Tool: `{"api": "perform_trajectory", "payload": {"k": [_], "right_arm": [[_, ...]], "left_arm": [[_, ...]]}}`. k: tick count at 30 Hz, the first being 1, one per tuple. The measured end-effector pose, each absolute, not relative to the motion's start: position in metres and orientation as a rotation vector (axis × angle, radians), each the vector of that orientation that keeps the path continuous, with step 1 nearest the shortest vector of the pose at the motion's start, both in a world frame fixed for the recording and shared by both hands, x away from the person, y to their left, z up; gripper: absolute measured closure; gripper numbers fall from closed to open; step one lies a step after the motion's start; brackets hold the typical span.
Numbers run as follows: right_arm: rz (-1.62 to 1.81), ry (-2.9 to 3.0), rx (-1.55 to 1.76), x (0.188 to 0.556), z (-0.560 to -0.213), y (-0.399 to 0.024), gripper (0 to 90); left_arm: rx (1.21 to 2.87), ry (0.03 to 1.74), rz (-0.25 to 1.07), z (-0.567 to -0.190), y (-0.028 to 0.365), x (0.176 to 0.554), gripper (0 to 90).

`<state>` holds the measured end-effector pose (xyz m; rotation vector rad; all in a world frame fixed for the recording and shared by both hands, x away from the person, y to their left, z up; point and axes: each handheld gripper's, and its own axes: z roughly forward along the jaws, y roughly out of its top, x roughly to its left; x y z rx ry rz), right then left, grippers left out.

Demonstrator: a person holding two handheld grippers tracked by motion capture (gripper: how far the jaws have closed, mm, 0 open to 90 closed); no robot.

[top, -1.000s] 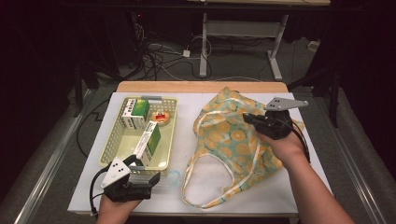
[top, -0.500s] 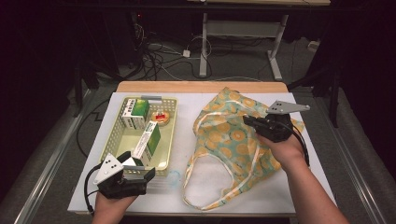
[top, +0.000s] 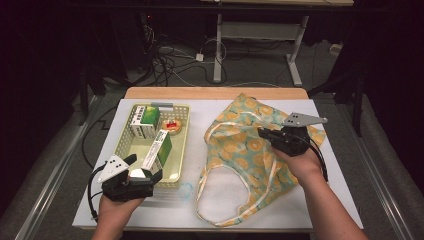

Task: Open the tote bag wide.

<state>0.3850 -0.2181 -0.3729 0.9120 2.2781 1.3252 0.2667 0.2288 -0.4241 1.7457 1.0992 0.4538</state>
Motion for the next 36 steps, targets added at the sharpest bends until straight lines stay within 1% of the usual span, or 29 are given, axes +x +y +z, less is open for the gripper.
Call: {"api": "perform_trajectory", "payload": {"k": [7, 15, 23, 27, 33, 36], "right_arm": [[1.354, 2.257, 0.906, 0.382, -0.382, -0.22, 90.0], [1.373, 2.265, 0.889, 0.376, -0.399, -0.221, 90.0], [1.388, 2.263, 0.892, 0.378, -0.402, -0.223, 90.0], [1.388, 2.269, 0.894, 0.379, -0.404, -0.223, 90.0], [1.387, 2.278, 0.892, 0.38, -0.406, -0.222, 90.0], [1.384, 2.281, 0.893, 0.38, -0.407, -0.223, 90.0]], "left_arm": [[1.767, 1.118, 0.425, -0.427, 0.227, 0.278, 0.0], [1.792, 1.187, 0.407, -0.416, 0.228, 0.299, 0.0], [1.89, 1.264, 0.398, -0.41, 0.225, 0.322, 0.2], [1.936, 1.297, 0.378, -0.412, 0.225, 0.331, 2.8], [2.053, 1.362, 0.362, -0.421, 0.219, 0.341, 7.6], [2.096, 1.376, 0.35, -0.425, 0.217, 0.344, 13.5]]}}
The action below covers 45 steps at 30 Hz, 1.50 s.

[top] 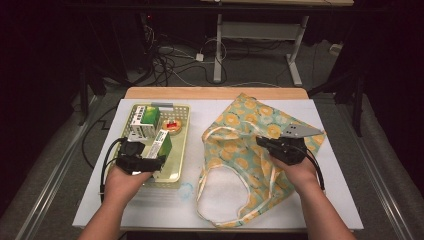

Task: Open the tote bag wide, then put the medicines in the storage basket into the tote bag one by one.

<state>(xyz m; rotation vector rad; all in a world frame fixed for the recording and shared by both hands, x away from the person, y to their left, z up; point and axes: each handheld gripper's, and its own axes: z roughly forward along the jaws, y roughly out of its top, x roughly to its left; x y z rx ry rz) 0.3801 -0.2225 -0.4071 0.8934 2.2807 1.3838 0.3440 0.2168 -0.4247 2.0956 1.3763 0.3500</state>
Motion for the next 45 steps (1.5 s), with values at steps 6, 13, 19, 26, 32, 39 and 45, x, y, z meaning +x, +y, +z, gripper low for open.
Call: {"api": "perform_trajectory", "payload": {"k": [6, 13, 19, 26, 32, 39, 45], "right_arm": [[1.392, 2.276, 0.89, 0.379, -0.405, -0.224, 90.0], [1.397, 2.269, 0.89, 0.378, -0.404, -0.225, 90.0], [1.396, 2.267, 0.897, 0.377, -0.404, -0.227, 90.0], [1.399, 2.255, 0.91, 0.378, -0.404, -0.23, 90.0], [1.394, 2.258, 0.907, 0.377, -0.404, -0.23, 90.0], [1.404, 2.252, 0.899, 0.377, -0.403, -0.23, 90.0], [1.406, 2.249, 0.895, 0.377, -0.402, -0.229, 90.0]], "left_arm": [[2.103, 1.374, 0.328, -0.425, 0.217, 0.345, 22.9], [2.14, 1.348, 0.351, -0.426, 0.213, 0.342, 47.2], [2.14, 1.335, 0.372, -0.427, 0.212, 0.342, 55.8], [2.132, 1.301, 0.363, -0.427, 0.213, 0.34, 59.9], [2.11, 1.296, 0.367, -0.427, 0.214, 0.336, 60.4], [2.049, 1.29, 0.377, -0.423, 0.219, 0.331, 60.5], [1.99, 1.258, 0.396, -0.417, 0.219, 0.323, 60.6]]}}
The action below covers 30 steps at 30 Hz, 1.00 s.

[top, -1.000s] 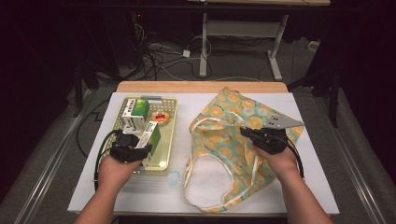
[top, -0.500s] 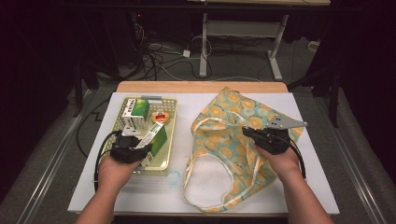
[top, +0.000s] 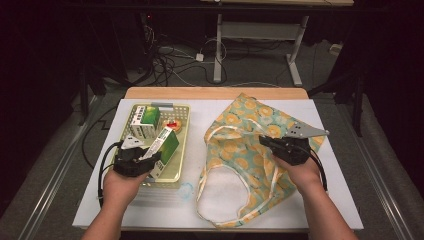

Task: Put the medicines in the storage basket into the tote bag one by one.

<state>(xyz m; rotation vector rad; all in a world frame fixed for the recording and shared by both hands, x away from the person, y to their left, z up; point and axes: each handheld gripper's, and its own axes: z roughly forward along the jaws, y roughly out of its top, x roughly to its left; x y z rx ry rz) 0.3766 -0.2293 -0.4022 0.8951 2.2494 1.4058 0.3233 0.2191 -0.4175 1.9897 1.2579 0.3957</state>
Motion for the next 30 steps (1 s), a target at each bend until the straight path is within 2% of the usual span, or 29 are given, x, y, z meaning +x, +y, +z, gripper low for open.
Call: {"api": "perform_trajectory", "payload": {"k": [20, 30], "right_arm": [[1.426, 2.226, 0.888, 0.374, -0.397, -0.23, 90.0], [1.441, 2.206, 0.879, 0.375, -0.392, -0.23, 90.0]], "left_arm": [[1.917, 1.136, 0.467, -0.383, 0.208, 0.304, 60.6], [1.915, 1.049, 0.432, -0.371, 0.188, 0.293, 60.6]]}}
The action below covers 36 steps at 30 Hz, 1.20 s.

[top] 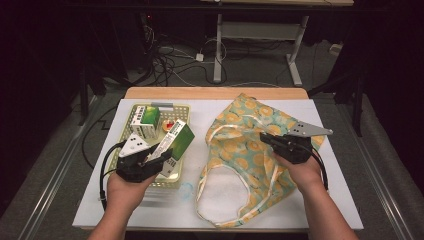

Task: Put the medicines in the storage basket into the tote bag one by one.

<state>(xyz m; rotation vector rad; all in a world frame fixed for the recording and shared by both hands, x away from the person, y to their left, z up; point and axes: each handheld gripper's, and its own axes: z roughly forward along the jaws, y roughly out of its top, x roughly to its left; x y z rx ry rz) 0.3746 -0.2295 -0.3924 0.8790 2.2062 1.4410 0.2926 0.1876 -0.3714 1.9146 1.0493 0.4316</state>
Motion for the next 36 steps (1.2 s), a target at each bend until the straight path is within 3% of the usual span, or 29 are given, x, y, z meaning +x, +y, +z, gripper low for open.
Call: {"api": "perform_trajectory", "payload": {"k": [20, 36], "right_arm": [[1.45, 2.193, 0.872, 0.373, -0.388, -0.229, 90.0], [1.468, 2.185, 0.848, 0.371, -0.384, -0.226, 90.0]], "left_arm": [[1.941, 0.883, 0.338, -0.366, 0.134, 0.275, 60.5], [2.053, 0.848, 0.29, -0.386, 0.075, 0.296, 60.5]]}}
